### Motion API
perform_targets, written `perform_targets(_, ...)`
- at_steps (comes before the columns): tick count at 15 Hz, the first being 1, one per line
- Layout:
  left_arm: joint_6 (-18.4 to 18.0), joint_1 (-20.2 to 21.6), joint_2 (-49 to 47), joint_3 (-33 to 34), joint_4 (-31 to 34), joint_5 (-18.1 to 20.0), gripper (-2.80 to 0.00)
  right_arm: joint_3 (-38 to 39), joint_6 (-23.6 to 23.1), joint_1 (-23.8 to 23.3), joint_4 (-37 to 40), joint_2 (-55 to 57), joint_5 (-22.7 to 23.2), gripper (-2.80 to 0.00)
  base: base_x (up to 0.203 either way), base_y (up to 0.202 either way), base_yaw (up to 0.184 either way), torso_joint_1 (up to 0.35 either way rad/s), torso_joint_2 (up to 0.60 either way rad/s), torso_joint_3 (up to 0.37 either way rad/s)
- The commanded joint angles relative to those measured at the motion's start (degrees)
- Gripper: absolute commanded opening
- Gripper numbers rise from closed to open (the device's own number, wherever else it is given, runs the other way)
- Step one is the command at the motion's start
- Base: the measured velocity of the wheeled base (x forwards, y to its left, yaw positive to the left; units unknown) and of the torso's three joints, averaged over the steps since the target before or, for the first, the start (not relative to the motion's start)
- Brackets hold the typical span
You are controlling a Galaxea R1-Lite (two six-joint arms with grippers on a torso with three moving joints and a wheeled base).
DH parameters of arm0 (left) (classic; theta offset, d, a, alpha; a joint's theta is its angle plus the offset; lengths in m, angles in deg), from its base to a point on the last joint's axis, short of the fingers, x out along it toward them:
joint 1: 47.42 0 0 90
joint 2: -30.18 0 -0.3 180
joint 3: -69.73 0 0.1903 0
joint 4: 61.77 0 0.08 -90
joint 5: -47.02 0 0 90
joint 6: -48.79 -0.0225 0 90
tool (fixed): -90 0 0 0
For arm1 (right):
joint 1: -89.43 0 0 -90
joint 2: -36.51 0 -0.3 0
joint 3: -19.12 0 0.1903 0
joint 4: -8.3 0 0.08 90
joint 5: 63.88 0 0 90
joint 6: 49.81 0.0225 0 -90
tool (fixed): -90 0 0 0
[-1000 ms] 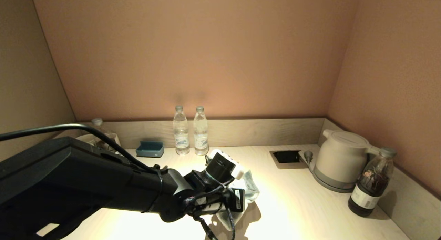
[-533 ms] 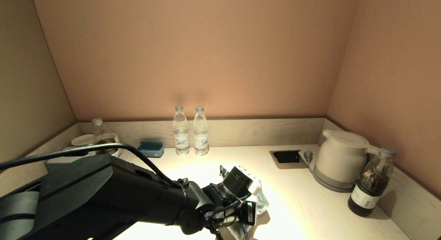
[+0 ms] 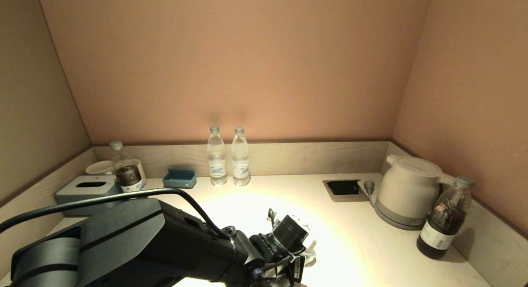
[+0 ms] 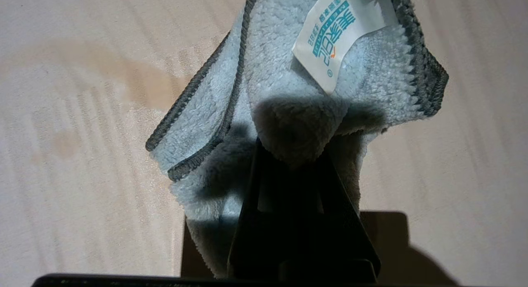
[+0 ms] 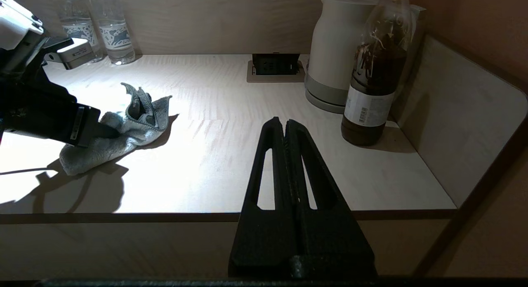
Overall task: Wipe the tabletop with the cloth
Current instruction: Sweep the stains on the table
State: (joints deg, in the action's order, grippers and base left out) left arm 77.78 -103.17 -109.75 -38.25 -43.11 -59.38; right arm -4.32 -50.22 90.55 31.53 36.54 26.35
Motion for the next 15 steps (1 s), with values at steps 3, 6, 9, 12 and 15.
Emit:
perform_targets(3,0.3,-0.1,-0.7,0.9,0.0,-1.3,-2.80,0.1,0.0,0.0,0.0,0.1,0.0,-2.80,0.000,0.000,0.000,0.000,0.00,0.000)
perform_targets(6,0.2,0.2,-0.9,1.4,0.0,-1.9,-2.80,0.0,0.0,0.0,0.0,0.1,0.0,-2.80,0.000,0.000,0.000,0.000,0.00,0.000)
perform_targets(9,-0.5,2.6,-1.0,0.2,0.0,-3.6,-2.80,0.1,0.0,0.0,0.0,0.1,0.0,-2.80,0.000,0.000,0.000,0.000,0.00,0.000)
perform_targets(12,-0.7,5.6,-1.2,-1.4,0.0,-4.0,-2.80,0.0,0.0,0.0,0.0,0.1,0.1,-2.80,0.000,0.000,0.000,0.000,0.00,0.000)
perform_targets(15,-0.7,7.6,-1.4,-1.7,0.0,-4.1,-2.80,0.1,0.0,0.0,0.0,0.1,0.0,-2.80,0.000,0.000,0.000,0.000,0.00,0.000)
